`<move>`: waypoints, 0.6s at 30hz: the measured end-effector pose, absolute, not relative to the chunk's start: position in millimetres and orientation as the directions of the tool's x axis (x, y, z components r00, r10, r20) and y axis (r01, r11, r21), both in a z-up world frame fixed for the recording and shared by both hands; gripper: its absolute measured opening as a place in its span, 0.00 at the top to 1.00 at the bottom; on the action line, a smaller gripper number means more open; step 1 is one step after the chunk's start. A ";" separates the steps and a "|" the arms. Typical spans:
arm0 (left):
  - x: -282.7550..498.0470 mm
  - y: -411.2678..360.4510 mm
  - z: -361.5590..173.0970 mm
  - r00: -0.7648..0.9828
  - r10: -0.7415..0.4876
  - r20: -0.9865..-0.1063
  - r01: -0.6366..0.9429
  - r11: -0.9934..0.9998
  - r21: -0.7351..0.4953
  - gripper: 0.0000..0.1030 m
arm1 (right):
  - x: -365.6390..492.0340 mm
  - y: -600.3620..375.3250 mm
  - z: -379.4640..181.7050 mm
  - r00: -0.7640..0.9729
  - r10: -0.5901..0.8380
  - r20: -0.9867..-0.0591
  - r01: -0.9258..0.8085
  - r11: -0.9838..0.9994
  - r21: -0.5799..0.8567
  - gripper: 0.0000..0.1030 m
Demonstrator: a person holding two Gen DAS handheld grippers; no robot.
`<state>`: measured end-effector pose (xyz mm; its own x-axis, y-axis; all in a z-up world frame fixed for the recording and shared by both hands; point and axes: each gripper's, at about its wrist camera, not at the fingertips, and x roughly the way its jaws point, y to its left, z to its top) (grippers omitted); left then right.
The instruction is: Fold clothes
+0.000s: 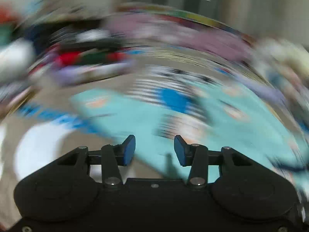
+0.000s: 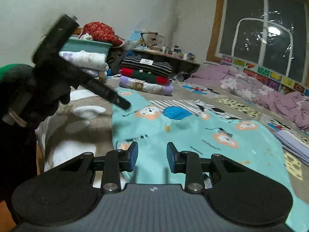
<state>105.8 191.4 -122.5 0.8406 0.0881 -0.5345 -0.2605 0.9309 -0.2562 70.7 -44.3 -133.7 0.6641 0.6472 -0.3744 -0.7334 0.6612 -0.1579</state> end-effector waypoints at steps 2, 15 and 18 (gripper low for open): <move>115.0 227.3 -126.1 0.842 0.117 -0.527 -0.342 0.870 -0.355 0.58 | 77.6 -30.7 -132.8 0.655 0.644 -0.395 -0.741 0.649 -0.170 0.69; 204.5 272.9 -99.4 0.845 0.070 -0.529 -0.173 0.974 -0.148 0.56 | 137.5 21.9 -118.7 0.646 0.587 -0.488 -0.718 0.685 -0.126 0.68; 223.1 282.0 -109.4 0.823 0.058 -0.565 -0.142 0.984 -0.105 0.54 | 150.6 22.8 -123.5 0.644 0.587 -0.492 -0.703 0.707 -0.078 0.68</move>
<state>223.1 282.0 -109.4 0.8231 0.0580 -0.5649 -0.1416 0.9843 -0.1052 150.6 22.8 -123.5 0.6436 0.5865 -0.4917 -0.7033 0.7066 -0.0776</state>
